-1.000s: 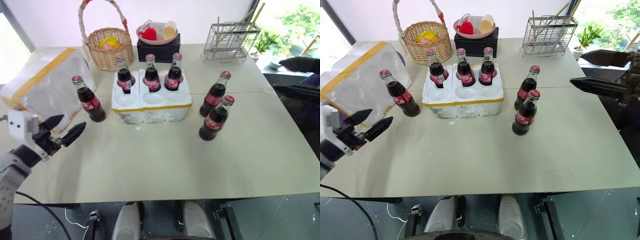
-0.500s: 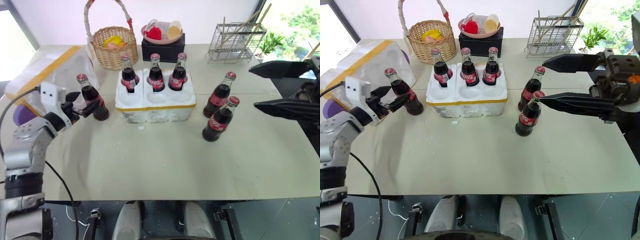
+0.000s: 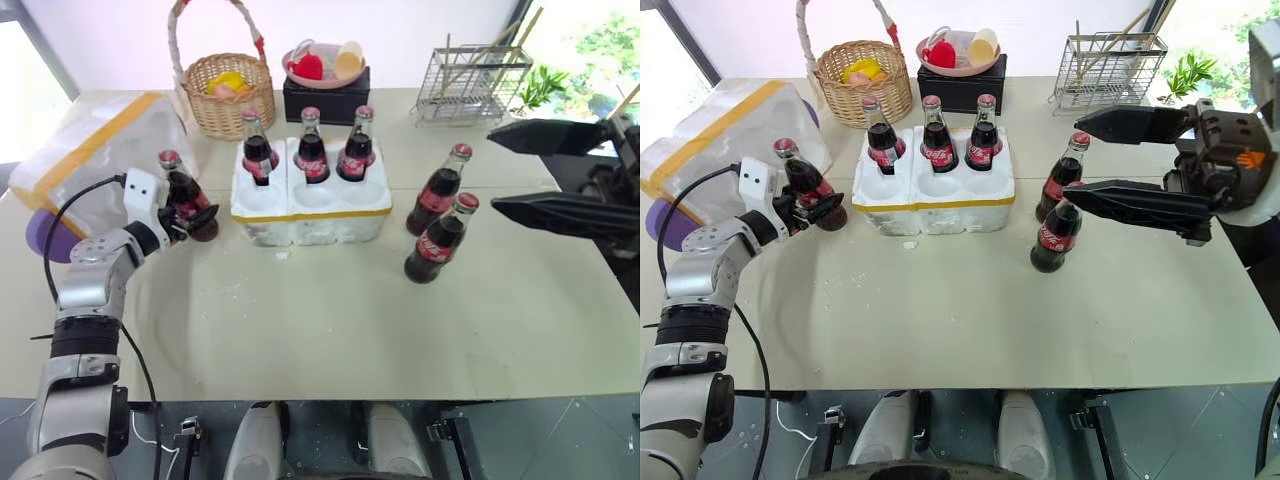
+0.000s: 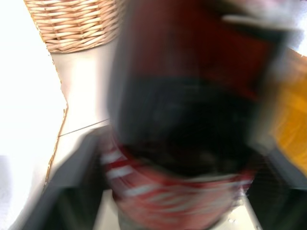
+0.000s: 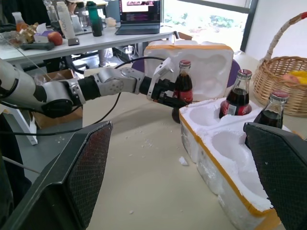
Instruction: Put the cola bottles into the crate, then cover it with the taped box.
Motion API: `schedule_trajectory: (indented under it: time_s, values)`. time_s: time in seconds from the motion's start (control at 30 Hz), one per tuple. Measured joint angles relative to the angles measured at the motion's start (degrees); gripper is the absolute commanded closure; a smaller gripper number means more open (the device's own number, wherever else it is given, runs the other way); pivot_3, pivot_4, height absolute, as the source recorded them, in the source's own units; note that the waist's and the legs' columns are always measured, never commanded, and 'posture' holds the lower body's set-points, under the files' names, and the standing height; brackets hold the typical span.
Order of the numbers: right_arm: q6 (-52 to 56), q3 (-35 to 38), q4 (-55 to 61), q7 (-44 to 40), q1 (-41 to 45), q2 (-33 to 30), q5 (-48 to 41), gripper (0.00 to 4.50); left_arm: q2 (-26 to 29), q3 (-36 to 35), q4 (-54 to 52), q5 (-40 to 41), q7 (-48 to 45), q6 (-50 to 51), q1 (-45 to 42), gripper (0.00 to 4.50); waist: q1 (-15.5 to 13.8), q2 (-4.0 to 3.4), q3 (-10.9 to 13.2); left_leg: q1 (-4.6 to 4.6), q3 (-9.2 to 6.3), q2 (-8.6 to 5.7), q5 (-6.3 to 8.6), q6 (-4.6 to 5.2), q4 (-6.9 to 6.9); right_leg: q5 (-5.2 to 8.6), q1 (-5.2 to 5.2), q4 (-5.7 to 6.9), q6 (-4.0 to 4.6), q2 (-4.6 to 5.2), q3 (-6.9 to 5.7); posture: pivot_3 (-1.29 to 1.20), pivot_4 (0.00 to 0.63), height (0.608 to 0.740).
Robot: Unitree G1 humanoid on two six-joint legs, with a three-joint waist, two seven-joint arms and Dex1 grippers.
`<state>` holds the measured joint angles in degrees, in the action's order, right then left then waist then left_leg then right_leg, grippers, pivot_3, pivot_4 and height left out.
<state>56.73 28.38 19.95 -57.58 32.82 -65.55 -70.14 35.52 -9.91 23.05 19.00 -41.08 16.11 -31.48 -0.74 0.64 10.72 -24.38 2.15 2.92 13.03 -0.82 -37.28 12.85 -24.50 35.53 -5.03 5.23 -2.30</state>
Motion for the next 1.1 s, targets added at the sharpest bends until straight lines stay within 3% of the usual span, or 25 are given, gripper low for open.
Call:
schedule_trajectory:
  time_s: [0.17,0.33,0.43,0.57,0.67,0.83,1.1]
  values:
    - [-0.3,-0.1,0.3,1.0,-1.6,1.3,0.0,0.00,4.6,-1.8,-7.0,3.6,-3.8,7.2,4.4,1.68,0.6,0.14,0.1,-0.04,0.03,0.03,0.00,0.00,0.05,0.00,-0.09,0.00,-0.01,0.00,0.01,0.00,0.150,0.740]
    - [-0.3,-0.1,1.5,1.6,-4.0,1.3,0.1,0.00,12.7,-6.2,-21.8,18.2,-12.9,23.8,8.5,1.68,0.1,0.40,0.3,-0.08,-0.02,0.05,0.00,-0.01,0.02,0.07,-0.13,0.05,0.13,-0.01,0.01,0.00,0.150,0.740]
    - [-0.4,0.0,1.9,1.8,-5.4,1.3,0.2,0.00,16.2,-8.6,-27.4,26.6,-16.9,31.2,5.1,1.68,-0.4,0.41,0.3,-0.07,-0.02,-0.03,0.00,-0.02,-0.06,0.13,-0.04,0.03,0.22,0.07,0.01,0.00,0.150,0.740]
    - [-1.9,0.1,3.2,2.8,-6.0,1.4,1.5,0.00,13.3,-6.9,-23.6,27.4,-15.1,31.6,-8.6,1.68,-0.9,0.43,0.3,-0.06,-0.01,-0.03,0.00,-0.01,-0.20,0.07,0.05,0.03,0.13,0.03,0.01,0.00,0.150,0.740]
    - [-2.5,0.1,4.1,3.4,-7.4,1.8,1.8,0.00,9.0,-0.6,-15.8,20.9,-15.2,25.4,-16.5,1.68,-1.4,0.42,0.3,-0.03,0.00,-0.05,-0.01,0.00,-0.19,-0.01,0.08,0.03,-0.01,0.00,0.03,0.00,0.150,0.740]
    - [-2.6,1.5,5.2,5.5,-9.8,2.3,1.6,0.00,1.9,6.9,0.1,11.9,-17.6,17.4,-20.1,1.68,-1.3,0.51,0.3,-0.10,-0.02,0.00,-0.01,0.02,-0.13,-0.07,-0.03,0.03,-0.12,-0.09,0.03,0.00,0.150,0.740]
    - [-3.7,2.5,7.6,8.4,-14.2,5.2,1.4,0.00,-4.1,8.8,13.1,5.8,-20.4,9.9,-23.6,1.68,-1.4,0.63,0.4,-0.13,-0.05,0.03,-0.01,0.02,-0.16,-0.08,-0.05,0.07,-0.14,-0.13,0.04,0.00,0.150,0.740]
